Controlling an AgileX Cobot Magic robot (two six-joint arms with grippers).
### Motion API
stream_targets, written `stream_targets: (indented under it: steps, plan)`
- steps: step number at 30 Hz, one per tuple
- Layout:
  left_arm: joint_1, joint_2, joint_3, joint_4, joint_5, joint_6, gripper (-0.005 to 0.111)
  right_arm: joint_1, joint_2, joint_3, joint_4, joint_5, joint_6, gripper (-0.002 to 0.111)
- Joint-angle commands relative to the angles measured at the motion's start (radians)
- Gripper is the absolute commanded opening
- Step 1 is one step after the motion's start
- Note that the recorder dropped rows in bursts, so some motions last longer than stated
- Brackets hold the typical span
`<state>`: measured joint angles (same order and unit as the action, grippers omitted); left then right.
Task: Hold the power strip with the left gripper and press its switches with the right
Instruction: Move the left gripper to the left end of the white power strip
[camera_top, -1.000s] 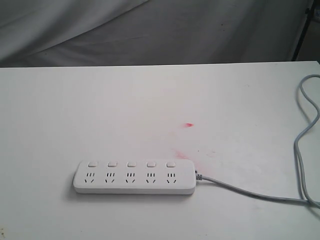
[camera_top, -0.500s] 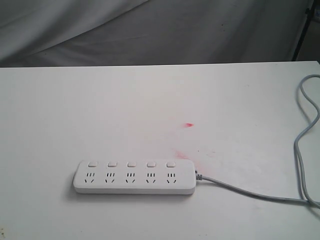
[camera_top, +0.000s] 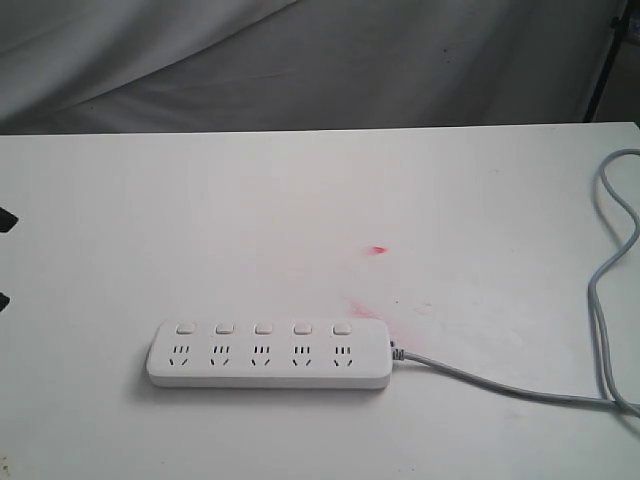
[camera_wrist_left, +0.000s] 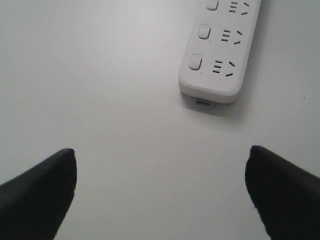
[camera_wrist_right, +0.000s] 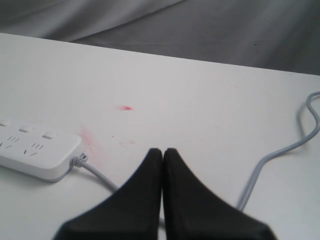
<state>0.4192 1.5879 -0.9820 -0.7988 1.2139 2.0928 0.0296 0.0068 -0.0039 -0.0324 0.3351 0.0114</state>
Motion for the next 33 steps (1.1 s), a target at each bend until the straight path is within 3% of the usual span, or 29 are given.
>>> stream_targets:
  steps: [1, 19, 33]
  plan:
    - [-0.005, 0.008, -0.005, -0.032, 0.007, 0.002, 0.086, -0.008, -0.007, 0.004, -0.006, -0.001, -0.004, 0.0]
    - [-0.236, 0.259, -0.005, -0.031, 0.007, 0.002, 0.086, -0.008, -0.007, 0.004, -0.006, -0.001, -0.004, 0.0]
    - [-0.384, 0.332, -0.005, -0.061, -0.18, 0.002, 0.086, -0.008, -0.007, 0.004, -0.006, -0.001, -0.004, 0.0]
